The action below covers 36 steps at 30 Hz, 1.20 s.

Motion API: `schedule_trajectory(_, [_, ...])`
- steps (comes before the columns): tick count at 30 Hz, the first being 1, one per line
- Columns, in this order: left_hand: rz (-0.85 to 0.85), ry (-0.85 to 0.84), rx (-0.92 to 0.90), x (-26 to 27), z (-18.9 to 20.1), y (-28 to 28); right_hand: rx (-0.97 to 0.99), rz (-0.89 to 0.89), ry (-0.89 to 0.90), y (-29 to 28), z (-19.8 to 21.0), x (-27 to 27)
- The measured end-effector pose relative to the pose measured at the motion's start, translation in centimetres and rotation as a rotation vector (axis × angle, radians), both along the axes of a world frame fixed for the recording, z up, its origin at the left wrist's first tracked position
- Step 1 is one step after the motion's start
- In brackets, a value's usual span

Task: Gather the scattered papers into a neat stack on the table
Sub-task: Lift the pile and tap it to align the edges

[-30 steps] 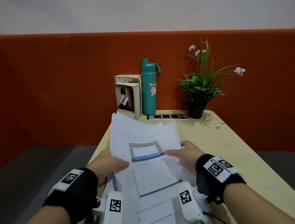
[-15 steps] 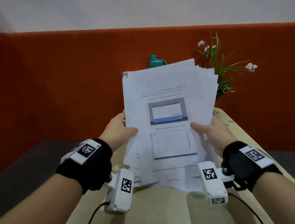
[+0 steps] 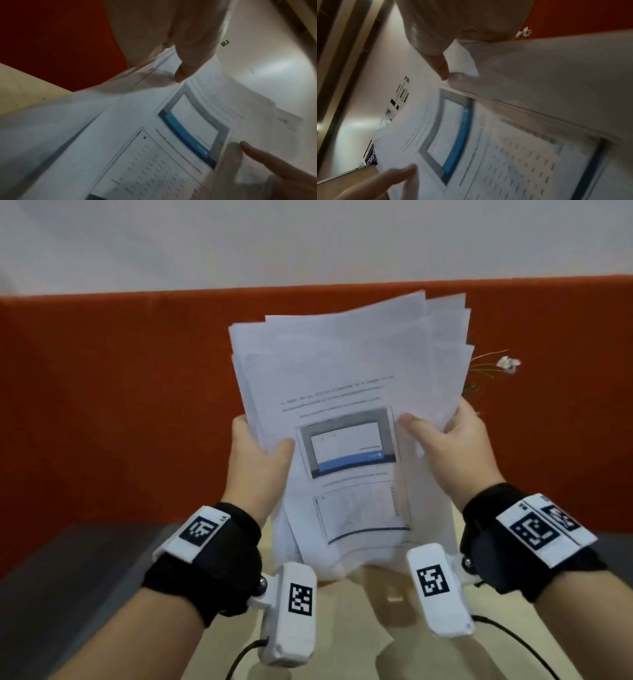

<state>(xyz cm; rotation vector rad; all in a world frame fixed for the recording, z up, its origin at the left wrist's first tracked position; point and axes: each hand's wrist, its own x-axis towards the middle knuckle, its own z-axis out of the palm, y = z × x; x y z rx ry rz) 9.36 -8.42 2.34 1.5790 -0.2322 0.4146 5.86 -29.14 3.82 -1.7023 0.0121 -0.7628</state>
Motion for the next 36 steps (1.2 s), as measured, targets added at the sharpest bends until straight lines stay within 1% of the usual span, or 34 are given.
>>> schedule_trajectory(2, [0.001,-0.01,0.02,-0.1,-0.3,-0.6,0.003,-0.021,-0.015,0.2,-0.4,0.0])
schedule_trajectory(4, [0.015,-0.026,0.014,0.0,0.0,-0.8,0.029,-0.044,-0.073,0.0,-0.5,-0.1])
schedule_trajectory(7, [0.016,-0.046,-0.049,0.0,0.7,-1.0,0.05,-0.08,-0.121,0.0,-0.1,-0.2])
schedule_trajectory(10, [0.001,-0.07,-0.072,-0.5,1.1,-1.3,0.058,-0.101,-0.149,0.4,0.4,-0.2])
schedule_trajectory(13, [-0.031,-0.087,-0.148,-0.8,1.3,-0.8,0.176,-0.142,-0.237,0.0,0.7,-0.5])
schedule_trajectory(15, [-0.072,-0.067,-0.169,-1.0,1.3,-0.5,0.229,-0.109,-0.238,-0.1,0.7,-0.6])
schedule_trajectory(17, [-0.092,-0.061,-0.134,-1.3,1.3,-0.6,0.235,-0.074,-0.215,0.2,0.6,-0.7])
schedule_trajectory(21, [-0.031,-0.097,-0.146,-1.3,1.1,-0.8,0.262,-0.078,-0.263,0.6,0.7,-0.6])
schedule_trajectory(24, [0.022,-0.129,-0.036,-1.3,1.1,-1.5,0.193,-0.032,-0.236,1.4,0.9,-0.4])
schedule_trajectory(26, [0.074,-0.184,0.005,-1.3,1.3,-1.8,0.136,-0.07,-0.245,1.9,1.5,-0.3])
schedule_trajectory(29, [0.142,-0.241,0.033,-1.0,1.1,-1.8,0.14,-0.105,-0.299,2.3,1.6,-0.3])
schedule_trajectory(33, [0.132,-0.144,0.065,-1.3,-0.2,-1.6,0.156,-0.139,-0.235,2.7,-0.4,-0.9])
schedule_trajectory(36, [0.162,-0.13,0.05,-1.1,0.1,-1.5,0.146,-0.145,-0.243,2.7,-0.7,-0.9])
